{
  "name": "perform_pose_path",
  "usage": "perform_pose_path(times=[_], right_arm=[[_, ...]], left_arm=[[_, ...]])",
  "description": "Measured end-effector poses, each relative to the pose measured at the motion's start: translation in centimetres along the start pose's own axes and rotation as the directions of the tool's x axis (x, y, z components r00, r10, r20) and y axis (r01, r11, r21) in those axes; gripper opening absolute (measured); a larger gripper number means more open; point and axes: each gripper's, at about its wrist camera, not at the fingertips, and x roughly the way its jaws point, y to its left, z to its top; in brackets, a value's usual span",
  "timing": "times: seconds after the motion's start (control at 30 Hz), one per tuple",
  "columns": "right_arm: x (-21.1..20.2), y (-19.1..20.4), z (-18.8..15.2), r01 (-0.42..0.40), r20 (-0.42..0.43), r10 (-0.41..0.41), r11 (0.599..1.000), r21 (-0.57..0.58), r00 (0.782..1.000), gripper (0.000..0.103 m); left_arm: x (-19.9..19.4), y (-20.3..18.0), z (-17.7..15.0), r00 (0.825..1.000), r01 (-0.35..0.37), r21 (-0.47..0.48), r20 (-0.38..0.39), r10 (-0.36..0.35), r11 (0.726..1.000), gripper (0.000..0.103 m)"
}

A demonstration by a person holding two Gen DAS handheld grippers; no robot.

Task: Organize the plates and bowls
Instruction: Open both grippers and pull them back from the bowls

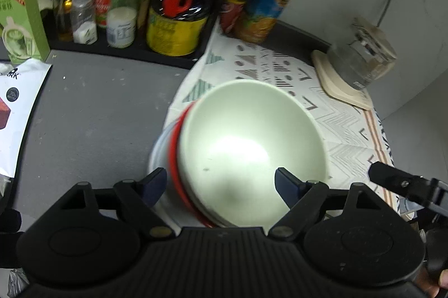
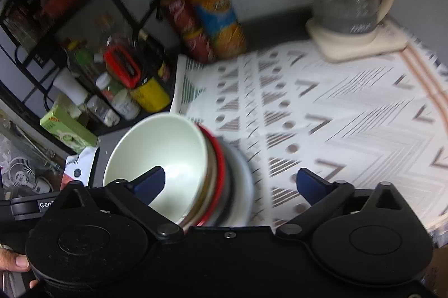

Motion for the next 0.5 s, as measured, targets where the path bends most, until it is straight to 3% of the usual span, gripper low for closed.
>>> perform_pose_path(times=[0.5], right_arm=[[-10.9,-6.4,-5.0,0.063,0.12,-0.065,0.998,0.019,0.991,0.103]], left_arm=[[-4.7,-9.3,-5.9,0.997,0.045,0.147,0.057,-0.054,0.988,0.086]])
